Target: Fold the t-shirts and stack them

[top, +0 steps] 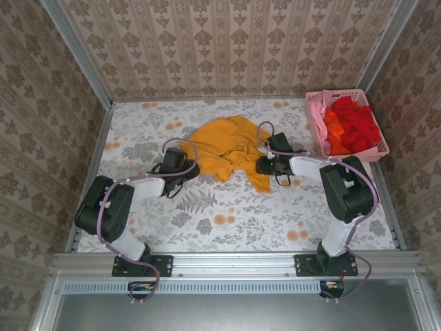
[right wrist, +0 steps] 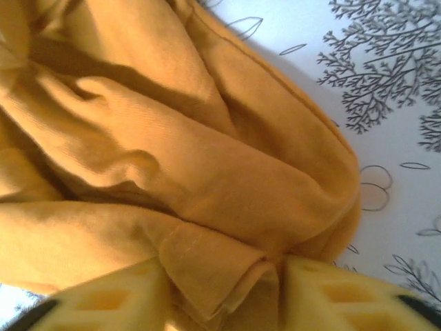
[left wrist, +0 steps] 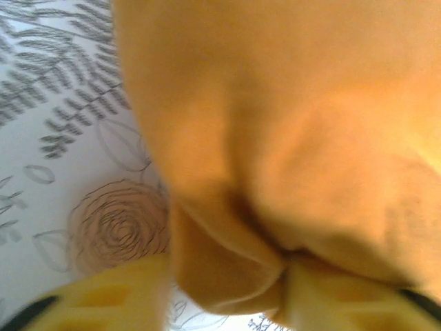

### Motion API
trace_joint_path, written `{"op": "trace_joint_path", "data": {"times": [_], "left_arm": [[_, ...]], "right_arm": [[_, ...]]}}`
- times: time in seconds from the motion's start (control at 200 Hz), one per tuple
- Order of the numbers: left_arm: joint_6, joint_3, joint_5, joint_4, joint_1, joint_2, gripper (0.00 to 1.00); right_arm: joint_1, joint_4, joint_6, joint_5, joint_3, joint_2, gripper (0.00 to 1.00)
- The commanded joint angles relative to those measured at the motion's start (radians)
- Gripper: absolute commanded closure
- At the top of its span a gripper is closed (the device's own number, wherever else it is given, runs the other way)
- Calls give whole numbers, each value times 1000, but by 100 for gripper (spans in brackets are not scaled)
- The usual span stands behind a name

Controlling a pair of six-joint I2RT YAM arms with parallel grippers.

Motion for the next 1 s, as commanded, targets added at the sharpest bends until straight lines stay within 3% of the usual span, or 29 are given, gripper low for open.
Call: {"op": "trace_joint_path", "data": {"times": [0.0,0.04,0.065,0.275,0.555,0.755,0.86,0.995], "left_arm": [[3,42,10,68,1,6,86],[16,41,-3,54,1,-13,96],[29,42,-14,39,1,-31,100],[175,67,-137,-149,1,-239,100],[299,220,-132,-353,66,-468,100],[351,272,-127,-374,67,-636,100],[336,271,-102,-376,72,-654,100],[304,251,-21,-401,116,-552,100]], "right_arm": [[6,14,31,-4,59,8,86],[7,9,27,9,62,-18,100],[6,9,22,12,64,-38,100],[5,-23,-35,78,49,-270,100],[2,-38,-124,134,118,-548,100],[22,28,-152,66,112,-746,100],[26,22,-157,81,95,-775,100],[24,-44,-174,133,81,-702,100]]}}
